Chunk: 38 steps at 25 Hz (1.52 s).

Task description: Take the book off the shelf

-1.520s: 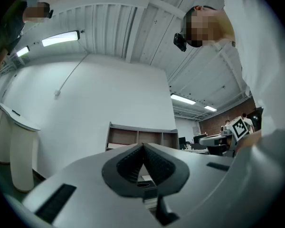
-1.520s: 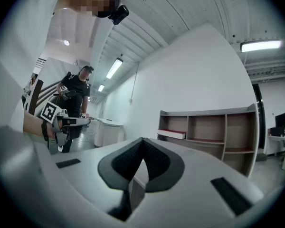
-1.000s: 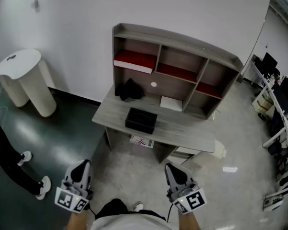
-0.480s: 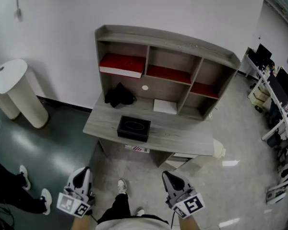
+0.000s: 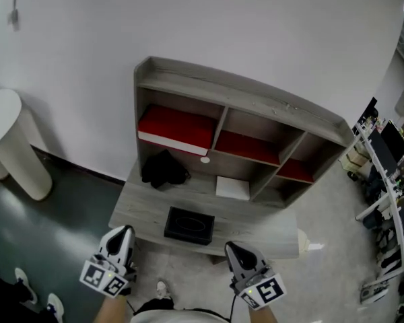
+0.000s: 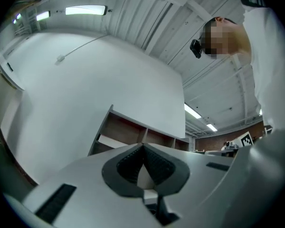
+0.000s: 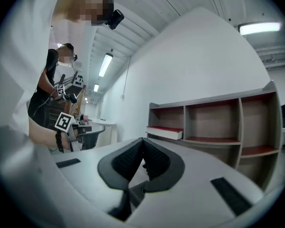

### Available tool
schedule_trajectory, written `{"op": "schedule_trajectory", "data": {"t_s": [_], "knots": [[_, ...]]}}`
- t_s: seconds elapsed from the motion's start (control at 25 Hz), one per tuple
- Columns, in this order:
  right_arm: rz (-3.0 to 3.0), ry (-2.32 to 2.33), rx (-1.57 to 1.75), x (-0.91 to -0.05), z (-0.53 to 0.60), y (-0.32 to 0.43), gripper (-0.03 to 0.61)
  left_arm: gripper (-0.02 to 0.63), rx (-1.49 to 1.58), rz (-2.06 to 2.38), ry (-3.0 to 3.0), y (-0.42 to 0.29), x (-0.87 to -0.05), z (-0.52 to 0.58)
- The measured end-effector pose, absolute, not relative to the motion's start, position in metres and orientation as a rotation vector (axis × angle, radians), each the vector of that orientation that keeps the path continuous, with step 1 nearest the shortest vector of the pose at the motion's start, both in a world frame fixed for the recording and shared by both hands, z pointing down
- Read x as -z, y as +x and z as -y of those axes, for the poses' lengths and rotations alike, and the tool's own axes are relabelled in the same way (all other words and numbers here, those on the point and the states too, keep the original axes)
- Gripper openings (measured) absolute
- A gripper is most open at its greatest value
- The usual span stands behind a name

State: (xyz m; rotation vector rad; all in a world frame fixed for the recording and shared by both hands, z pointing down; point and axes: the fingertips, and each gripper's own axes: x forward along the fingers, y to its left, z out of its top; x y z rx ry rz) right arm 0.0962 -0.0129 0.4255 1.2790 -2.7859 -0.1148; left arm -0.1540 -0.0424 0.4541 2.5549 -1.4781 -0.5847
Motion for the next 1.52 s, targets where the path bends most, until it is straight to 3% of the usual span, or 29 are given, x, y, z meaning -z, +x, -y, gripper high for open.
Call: {"op": "schedule_trajectory", "data": {"t_s": [0.48,0.96,1.52], "knots": [[2.7,1.391,0.02,-0.438,0.083,0.095,0.022,0.017,0.566,1.302,2.55,-0.136,-0.471,0.139],[2.891,1.245,0.1,-0.41,0.155,0.099,0.023,0.017,0.606,1.436,2.543,-0.127,-0.431,0.168],[2.92,1.179,0.064,-0.418,0.172,0.105,0.021,0.018,0.664,1.436,2.409,-0.126,-0.441,0.195]]}}
